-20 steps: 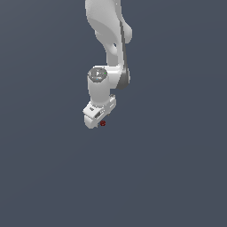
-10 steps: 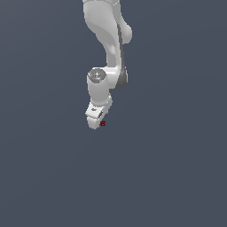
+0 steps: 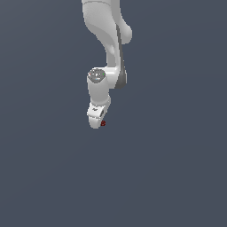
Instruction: Pick up the object and move it to a goal position.
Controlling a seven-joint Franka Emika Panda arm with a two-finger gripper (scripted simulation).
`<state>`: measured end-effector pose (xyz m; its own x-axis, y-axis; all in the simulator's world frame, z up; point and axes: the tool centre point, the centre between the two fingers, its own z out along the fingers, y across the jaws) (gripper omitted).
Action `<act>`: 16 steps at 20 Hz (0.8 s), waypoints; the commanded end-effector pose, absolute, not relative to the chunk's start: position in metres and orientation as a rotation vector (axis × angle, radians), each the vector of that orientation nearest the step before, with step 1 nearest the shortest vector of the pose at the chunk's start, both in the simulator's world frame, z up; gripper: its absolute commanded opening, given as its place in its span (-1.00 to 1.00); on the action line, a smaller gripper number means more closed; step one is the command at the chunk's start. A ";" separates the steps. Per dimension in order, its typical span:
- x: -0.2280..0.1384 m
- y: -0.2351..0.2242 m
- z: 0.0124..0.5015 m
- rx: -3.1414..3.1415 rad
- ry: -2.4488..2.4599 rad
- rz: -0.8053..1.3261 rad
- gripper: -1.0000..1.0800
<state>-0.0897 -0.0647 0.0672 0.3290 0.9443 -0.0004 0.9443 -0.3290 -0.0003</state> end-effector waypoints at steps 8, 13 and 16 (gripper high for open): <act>-0.090 -0.064 0.053 2.559 1.823 -0.001 0.92; -0.091 -0.064 0.030 2.557 1.826 -0.001 0.92; -0.091 -0.065 0.021 2.556 1.826 -0.001 0.92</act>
<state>-0.0911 -0.0643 0.0256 0.3243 0.9459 -0.0005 0.9459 -0.3243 -0.0014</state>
